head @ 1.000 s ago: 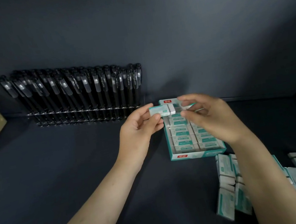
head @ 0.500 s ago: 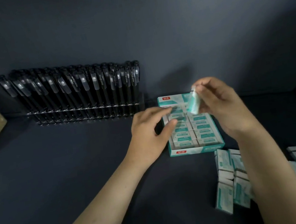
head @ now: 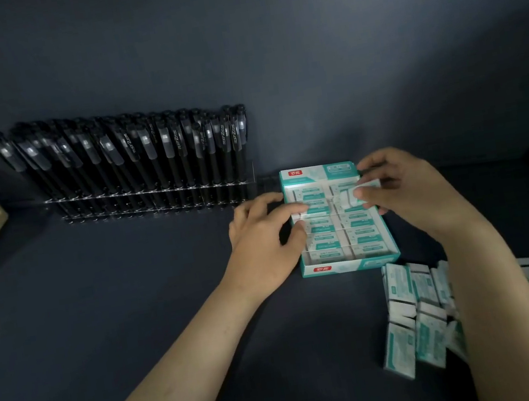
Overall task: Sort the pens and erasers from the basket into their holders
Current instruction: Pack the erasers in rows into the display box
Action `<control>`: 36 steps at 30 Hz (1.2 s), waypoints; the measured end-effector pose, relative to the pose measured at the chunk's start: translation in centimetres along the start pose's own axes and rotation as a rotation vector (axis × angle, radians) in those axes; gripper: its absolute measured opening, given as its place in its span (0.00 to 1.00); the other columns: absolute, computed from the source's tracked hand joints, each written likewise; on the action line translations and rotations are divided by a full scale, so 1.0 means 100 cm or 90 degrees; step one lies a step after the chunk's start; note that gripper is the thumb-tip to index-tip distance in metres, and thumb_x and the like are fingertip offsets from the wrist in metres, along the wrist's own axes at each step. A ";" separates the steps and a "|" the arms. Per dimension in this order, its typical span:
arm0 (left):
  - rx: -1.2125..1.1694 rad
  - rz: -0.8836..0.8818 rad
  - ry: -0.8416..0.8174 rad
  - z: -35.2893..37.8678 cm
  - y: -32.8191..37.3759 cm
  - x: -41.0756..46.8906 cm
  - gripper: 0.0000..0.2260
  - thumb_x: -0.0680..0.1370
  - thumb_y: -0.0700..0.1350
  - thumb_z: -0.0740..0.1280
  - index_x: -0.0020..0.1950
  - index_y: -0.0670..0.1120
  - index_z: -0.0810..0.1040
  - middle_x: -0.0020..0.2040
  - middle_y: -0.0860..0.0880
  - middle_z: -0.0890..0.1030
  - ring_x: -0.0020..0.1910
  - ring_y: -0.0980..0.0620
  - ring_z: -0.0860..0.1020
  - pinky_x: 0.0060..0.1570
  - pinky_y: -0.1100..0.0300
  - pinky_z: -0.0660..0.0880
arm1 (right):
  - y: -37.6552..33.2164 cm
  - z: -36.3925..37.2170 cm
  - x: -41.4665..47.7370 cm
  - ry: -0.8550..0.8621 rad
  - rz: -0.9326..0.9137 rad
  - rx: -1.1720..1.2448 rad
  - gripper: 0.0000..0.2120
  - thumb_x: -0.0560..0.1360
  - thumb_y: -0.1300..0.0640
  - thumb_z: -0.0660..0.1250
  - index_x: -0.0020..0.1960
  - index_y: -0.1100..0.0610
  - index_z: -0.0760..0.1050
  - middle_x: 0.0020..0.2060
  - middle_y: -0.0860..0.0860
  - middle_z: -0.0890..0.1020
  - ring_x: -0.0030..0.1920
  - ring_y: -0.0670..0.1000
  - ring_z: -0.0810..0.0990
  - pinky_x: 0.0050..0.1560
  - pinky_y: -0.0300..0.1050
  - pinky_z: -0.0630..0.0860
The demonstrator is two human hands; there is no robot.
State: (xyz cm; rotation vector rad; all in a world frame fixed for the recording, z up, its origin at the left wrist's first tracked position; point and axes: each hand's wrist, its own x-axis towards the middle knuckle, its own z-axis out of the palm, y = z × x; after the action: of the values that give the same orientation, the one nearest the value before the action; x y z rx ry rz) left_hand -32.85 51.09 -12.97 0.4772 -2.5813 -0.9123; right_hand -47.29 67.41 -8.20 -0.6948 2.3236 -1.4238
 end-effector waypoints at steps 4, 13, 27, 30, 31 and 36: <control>-0.003 0.000 -0.006 0.000 -0.001 0.000 0.13 0.79 0.51 0.63 0.63 0.59 0.77 0.66 0.59 0.70 0.65 0.56 0.60 0.63 0.63 0.50 | 0.000 0.002 0.000 -0.022 -0.008 -0.018 0.11 0.71 0.64 0.74 0.49 0.54 0.77 0.47 0.49 0.82 0.44 0.47 0.83 0.39 0.37 0.78; -0.010 0.009 0.005 0.003 -0.004 0.001 0.13 0.79 0.51 0.63 0.63 0.59 0.77 0.65 0.59 0.70 0.65 0.55 0.60 0.63 0.62 0.52 | 0.001 -0.001 -0.003 -0.065 -0.098 -0.237 0.12 0.70 0.66 0.74 0.48 0.52 0.80 0.44 0.40 0.80 0.46 0.33 0.75 0.42 0.23 0.68; -0.025 0.012 0.016 0.005 -0.005 0.001 0.13 0.78 0.50 0.64 0.62 0.59 0.78 0.64 0.61 0.71 0.63 0.58 0.60 0.64 0.62 0.53 | 0.009 0.007 0.004 -0.012 -0.189 -0.337 0.09 0.68 0.68 0.73 0.43 0.57 0.80 0.45 0.46 0.77 0.48 0.48 0.74 0.46 0.36 0.65; -0.026 0.008 0.019 0.005 -0.004 0.002 0.12 0.78 0.50 0.64 0.61 0.59 0.78 0.64 0.61 0.71 0.63 0.57 0.61 0.64 0.62 0.53 | 0.010 0.008 0.006 -0.012 -0.188 -0.403 0.08 0.70 0.65 0.73 0.45 0.54 0.81 0.45 0.45 0.80 0.50 0.48 0.71 0.44 0.39 0.60; -0.025 0.005 0.022 0.005 -0.004 0.002 0.12 0.78 0.50 0.64 0.61 0.59 0.78 0.64 0.60 0.72 0.64 0.56 0.62 0.64 0.61 0.53 | 0.008 0.008 0.006 -0.022 -0.179 -0.407 0.08 0.70 0.64 0.73 0.47 0.53 0.81 0.47 0.46 0.81 0.50 0.49 0.71 0.44 0.40 0.60; -0.033 0.052 0.075 0.002 0.004 -0.010 0.16 0.77 0.58 0.59 0.58 0.57 0.80 0.63 0.57 0.75 0.65 0.51 0.65 0.65 0.56 0.57 | -0.012 -0.010 -0.007 -0.070 -0.084 -0.314 0.16 0.72 0.62 0.73 0.57 0.49 0.80 0.51 0.43 0.80 0.53 0.44 0.75 0.51 0.38 0.65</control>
State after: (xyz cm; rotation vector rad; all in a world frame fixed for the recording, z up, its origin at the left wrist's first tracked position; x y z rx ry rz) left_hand -32.13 51.94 -13.04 0.3965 -2.4457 -0.8938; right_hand -46.93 68.04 -6.66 -1.0453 2.5989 -0.8268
